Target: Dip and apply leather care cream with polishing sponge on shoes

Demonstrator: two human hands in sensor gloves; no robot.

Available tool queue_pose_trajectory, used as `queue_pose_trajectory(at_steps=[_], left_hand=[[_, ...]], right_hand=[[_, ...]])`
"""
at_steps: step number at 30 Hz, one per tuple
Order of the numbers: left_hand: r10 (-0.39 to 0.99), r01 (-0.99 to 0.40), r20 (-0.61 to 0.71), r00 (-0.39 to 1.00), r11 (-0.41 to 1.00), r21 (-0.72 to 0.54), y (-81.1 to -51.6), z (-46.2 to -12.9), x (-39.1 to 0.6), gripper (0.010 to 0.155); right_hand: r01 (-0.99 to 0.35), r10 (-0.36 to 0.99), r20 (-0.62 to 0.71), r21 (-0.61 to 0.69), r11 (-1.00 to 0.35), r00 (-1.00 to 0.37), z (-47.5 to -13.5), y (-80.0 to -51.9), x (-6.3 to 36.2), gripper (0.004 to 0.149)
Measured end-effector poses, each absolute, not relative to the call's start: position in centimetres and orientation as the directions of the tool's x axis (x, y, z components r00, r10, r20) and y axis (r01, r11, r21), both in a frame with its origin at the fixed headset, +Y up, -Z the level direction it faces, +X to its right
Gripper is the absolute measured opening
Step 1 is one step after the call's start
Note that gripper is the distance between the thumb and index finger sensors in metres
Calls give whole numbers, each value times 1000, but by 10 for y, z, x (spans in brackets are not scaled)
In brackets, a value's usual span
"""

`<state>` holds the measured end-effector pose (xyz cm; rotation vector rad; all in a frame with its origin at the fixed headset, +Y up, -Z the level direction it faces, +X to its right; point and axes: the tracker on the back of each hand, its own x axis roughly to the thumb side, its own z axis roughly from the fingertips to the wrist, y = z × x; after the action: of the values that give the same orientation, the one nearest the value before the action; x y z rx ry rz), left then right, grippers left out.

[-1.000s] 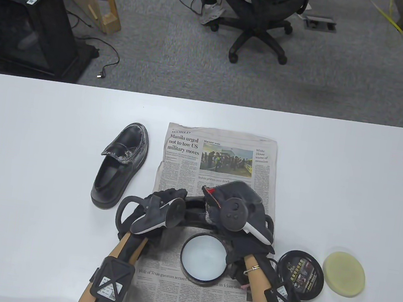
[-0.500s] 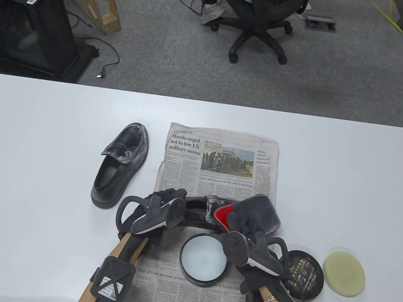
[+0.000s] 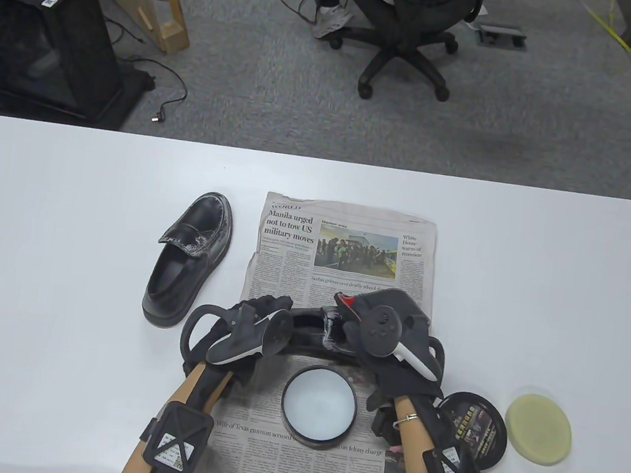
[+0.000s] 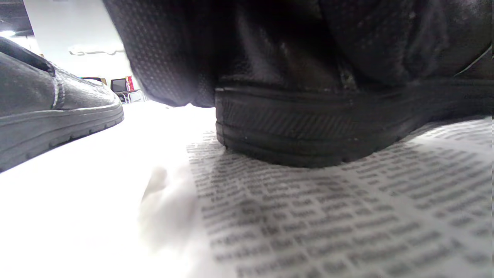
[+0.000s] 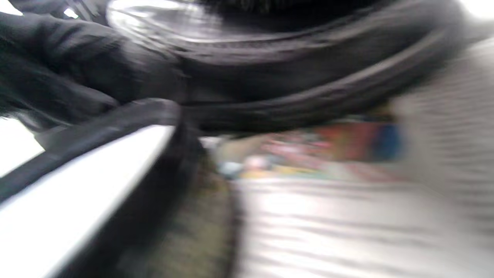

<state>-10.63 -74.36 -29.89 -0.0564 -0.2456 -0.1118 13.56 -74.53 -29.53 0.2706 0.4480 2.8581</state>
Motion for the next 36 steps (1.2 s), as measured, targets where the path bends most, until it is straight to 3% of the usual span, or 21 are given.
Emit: queue_pose_trajectory(at_steps=[5, 10, 16, 21, 26, 31, 36], left_hand=[[-100, 113, 240, 965, 993, -38, -744, -299, -106, 82], [-103, 114, 237, 966, 993, -36, -744, -299, -105, 83], [-87, 99, 244, 966, 994, -35, -745, -299, -105, 83], [-84, 93, 248, 965, 995, -26, -746, -298, -105, 83], [-86, 92, 241, 967, 996, -15, -746, -297, -106, 83], [-86, 92, 232, 969, 996, -14, -746, -296, -106, 83], [-93, 98, 228, 969, 995, -12, -745, -296, -106, 83]], right_hand=[[-124, 182, 170, 304, -944, -968, -270, -751, 158, 64], [-69, 152, 294, 275, -959, -944, -243, -747, 142, 65], [-210, 308, 416, 265, -941, -856, -241, -730, 96, 63], [-218, 299, 348, 252, -943, -889, -272, -732, 83, 63], [-241, 310, 221, 291, -926, -925, -288, -744, 108, 65], [-121, 168, 153, 277, -953, -974, -282, -751, 142, 66], [-45, 103, 209, 266, -963, -973, -258, -748, 146, 66]])
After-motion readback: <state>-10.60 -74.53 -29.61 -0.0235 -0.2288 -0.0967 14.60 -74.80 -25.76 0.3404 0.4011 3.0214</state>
